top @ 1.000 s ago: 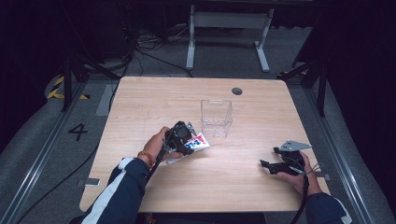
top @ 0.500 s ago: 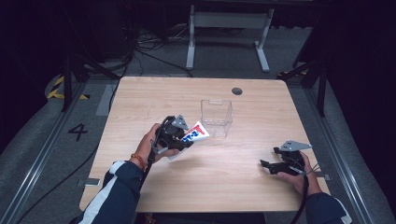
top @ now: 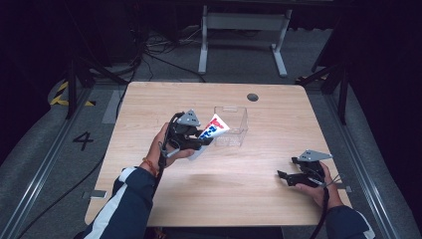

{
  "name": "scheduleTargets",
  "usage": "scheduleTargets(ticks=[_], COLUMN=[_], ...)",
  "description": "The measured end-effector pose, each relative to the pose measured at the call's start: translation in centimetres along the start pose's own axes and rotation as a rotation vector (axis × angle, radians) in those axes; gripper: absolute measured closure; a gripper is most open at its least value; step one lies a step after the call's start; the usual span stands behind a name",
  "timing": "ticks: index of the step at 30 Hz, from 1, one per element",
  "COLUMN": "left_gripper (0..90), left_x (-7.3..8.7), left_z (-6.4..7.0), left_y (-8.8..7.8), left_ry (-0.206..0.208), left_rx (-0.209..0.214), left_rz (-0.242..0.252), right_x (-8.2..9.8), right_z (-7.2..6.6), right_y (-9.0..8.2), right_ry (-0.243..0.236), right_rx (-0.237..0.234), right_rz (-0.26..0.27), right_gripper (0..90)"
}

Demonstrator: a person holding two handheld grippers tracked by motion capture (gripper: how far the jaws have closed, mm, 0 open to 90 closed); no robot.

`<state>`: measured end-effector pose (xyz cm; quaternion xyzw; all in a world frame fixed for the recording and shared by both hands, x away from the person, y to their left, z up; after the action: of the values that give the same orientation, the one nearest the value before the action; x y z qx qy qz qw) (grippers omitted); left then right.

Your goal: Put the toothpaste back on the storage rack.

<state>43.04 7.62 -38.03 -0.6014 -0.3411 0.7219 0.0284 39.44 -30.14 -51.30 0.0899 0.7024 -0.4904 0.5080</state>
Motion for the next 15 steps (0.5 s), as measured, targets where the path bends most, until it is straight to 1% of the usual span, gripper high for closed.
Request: scheduleTargets(ticks=[1, 3, 4, 7, 8, 11, 14, 15], left_gripper=[68.3, 68.3, 68.3, 68.3, 68.3, 68.3, 68.3, 68.3], left_x=[-0.4, -0.9, -1.1, -1.9, -2.1, -2.8, -3.7, -3.7], left_z=[-0.1, -0.2, -0.3, -0.7, -0.8, -1.0, -1.3, -1.3], left_y=[0.0, 0.1, 0.1, 0.4, 0.5, 0.7, 0.9, 0.9], left_ry=[0.006, 0.014, 0.017, 0.026, 0.015, 0.006, 0.018, 0.018], left_rx=[-0.005, -0.028, -0.028, -0.031, -0.026, -0.015, -0.011, -0.011], left_rz=[0.019, 0.061, 0.060, 0.084, 0.097, 0.131, 0.149, 0.149], right_x=[0.0, 0.0, 0.0, 0.0, 0.0, 0.0, 0.0, 0.0], right_z=[0.0, 0.0, 0.0, 0.0, 0.0, 0.0, 0.0, 0.0], right_y=[0.0, 0.0, 0.0, 0.0, 0.0, 0.0, 0.0, 0.0], right_ry=[0.000, 0.000, 0.000, 0.000, 0.001, 0.000, -0.001, -0.001], right_rx=[0.000, 0.001, 0.001, 0.001, 0.002, 0.001, -0.001, -0.001], right_rz=[0.000, 0.000, 0.000, 0.000, 0.003, 0.003, 0.001, 0.001], right_gripper=[16.6, 16.6, 16.6, 16.6, 16.6, 16.6, 16.6, 16.6])
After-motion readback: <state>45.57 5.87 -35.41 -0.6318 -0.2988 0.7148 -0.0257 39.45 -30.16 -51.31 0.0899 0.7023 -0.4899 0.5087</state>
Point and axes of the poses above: each handheld gripper's, and its own axes: y roughly forward along the jaws, x roughly out of its underside, z roughly to its right, the point moved 4 cm from there along y, roughly forward along the jaws, and after that the axes turned 6 degrees about z, right-handed, at the moved point
